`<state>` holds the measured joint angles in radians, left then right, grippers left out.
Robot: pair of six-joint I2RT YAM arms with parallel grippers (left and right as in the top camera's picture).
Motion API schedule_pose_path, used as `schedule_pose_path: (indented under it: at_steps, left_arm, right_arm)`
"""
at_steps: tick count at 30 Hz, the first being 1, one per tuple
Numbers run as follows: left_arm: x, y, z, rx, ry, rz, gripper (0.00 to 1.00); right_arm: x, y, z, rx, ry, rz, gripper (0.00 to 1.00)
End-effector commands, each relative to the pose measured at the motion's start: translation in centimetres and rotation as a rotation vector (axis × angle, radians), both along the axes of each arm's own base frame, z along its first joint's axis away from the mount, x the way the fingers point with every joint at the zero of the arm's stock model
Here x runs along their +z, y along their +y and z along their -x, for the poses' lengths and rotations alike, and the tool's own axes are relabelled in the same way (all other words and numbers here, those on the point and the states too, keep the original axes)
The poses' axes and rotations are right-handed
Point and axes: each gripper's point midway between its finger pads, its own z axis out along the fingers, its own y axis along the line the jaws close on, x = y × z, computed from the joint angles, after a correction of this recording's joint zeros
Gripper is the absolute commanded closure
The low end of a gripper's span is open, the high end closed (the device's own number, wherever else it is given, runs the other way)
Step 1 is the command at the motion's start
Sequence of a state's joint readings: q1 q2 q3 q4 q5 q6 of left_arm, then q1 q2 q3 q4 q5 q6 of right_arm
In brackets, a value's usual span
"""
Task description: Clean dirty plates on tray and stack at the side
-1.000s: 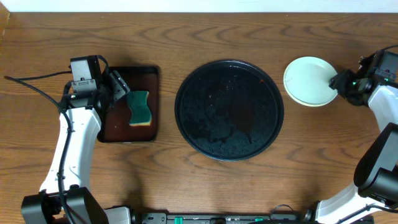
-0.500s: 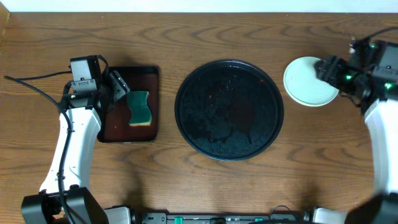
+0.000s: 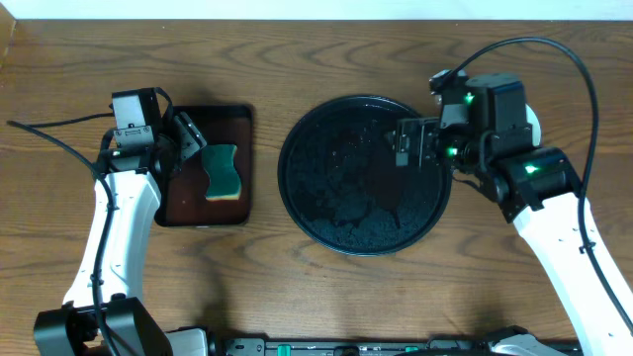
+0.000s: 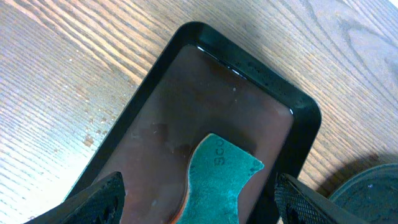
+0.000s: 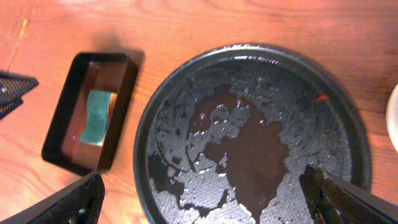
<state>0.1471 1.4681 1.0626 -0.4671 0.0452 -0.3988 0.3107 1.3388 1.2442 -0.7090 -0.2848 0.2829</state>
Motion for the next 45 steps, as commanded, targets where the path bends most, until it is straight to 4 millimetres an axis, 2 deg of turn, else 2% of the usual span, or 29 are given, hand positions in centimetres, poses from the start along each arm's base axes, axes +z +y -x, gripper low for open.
schedule_pose_path:
  at_steps: [1, 3, 7, 10, 16, 20, 24, 35, 40, 45]
  left_arm:
    - [0.8, 0.4, -0.4, 0.012, -0.018, -0.012, 0.22]
    - [0.8, 0.4, -0.4, 0.012, -0.018, -0.012, 0.22]
    - [0.8, 0.4, -0.4, 0.012, -0.018, -0.012, 0.22]
    - [0.8, 0.4, -0.4, 0.012, -0.018, -0.012, 0.22]
    - [0.8, 0.4, -0.4, 0.012, -0.018, -0.012, 0.22]
    - [0.8, 0.4, -0.4, 0.012, -0.018, -0.012, 0.22]
    - [0.8, 0.4, -0.4, 0.012, -0.018, -0.012, 0.22]
    - [0.8, 0.4, -0.4, 0.012, -0.018, -0.012, 0.22]
    - [0.8, 0.4, -0.4, 0.012, -0.018, -0.012, 0.22]
    - [0.8, 0.4, -0.4, 0.012, -0.018, -0.012, 0.22]
  right_arm:
    - [-0.9, -0.3, 1.8, 0.052, 0.031, 0.079, 0.01]
    - [-1.6, -0.6, 2.6, 0.053, 0.077, 0.093, 0.01]
    - [-1.8, -1.1, 2.6, 0.061, 0.076, 0.114, 0.01]
    - [-2.3, -2.8, 3.0, 0.016, 0.115, 0.134, 0.01]
    - [-1.5, -5.7, 3.3, -0.045, 0.109, 0.142, 0.01]
    - [-0.3, -7.1, 4.2, -0.013, 0.001, 0.182, 0.01]
    - [-0.2, -8.0, 4.9, -0.048, -0.11, 0.163, 0.01]
    - [-4.7, -12.0, 8.4, -0.212, -0.425, 0.141, 0.01]
    - [-4.9, -13.3, 10.0, -0.276, -0.558, 0.149, 0.01]
    - [-4.3, -13.7, 10.5, -0.303, -0.692, 0.144, 0.01]
